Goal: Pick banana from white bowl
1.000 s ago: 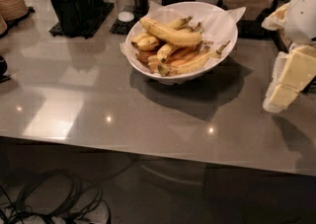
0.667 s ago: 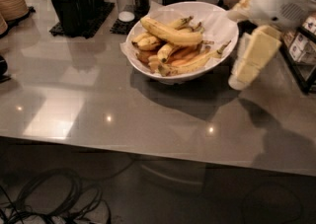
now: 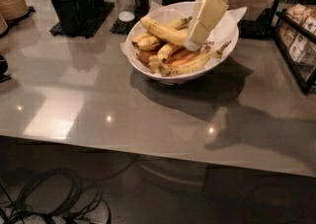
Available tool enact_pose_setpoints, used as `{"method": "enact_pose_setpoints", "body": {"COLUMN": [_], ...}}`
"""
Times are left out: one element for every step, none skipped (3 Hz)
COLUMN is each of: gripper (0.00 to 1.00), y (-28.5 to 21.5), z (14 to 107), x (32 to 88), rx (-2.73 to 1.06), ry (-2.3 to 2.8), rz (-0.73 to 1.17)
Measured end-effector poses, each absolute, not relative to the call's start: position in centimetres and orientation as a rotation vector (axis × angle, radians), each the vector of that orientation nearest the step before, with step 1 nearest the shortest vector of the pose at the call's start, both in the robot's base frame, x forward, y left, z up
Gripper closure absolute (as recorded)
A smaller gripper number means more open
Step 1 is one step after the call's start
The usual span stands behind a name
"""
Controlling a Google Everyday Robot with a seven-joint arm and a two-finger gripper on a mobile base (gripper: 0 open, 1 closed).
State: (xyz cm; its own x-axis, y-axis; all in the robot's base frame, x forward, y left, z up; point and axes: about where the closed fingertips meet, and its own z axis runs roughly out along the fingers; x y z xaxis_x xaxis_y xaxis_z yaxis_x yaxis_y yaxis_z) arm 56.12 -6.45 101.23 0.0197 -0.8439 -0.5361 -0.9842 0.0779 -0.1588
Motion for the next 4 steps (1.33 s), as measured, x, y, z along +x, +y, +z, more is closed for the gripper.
{"method": "enact_pose_setpoints", "body": {"gripper": [0.00,0.00,0.00,0.00], "y": [-8.0,-8.6,-7.5,-7.5], "z": [98.9,95.1,92.4,92.4], "x": [57.0,60.8,66.2,66.2], "rx": [-1.723,-1.702,-1.678,-1.678], "ry": [1.920,1.996,2.008,2.008], "rz": [0.401,0.426,0.458,0.458]}}
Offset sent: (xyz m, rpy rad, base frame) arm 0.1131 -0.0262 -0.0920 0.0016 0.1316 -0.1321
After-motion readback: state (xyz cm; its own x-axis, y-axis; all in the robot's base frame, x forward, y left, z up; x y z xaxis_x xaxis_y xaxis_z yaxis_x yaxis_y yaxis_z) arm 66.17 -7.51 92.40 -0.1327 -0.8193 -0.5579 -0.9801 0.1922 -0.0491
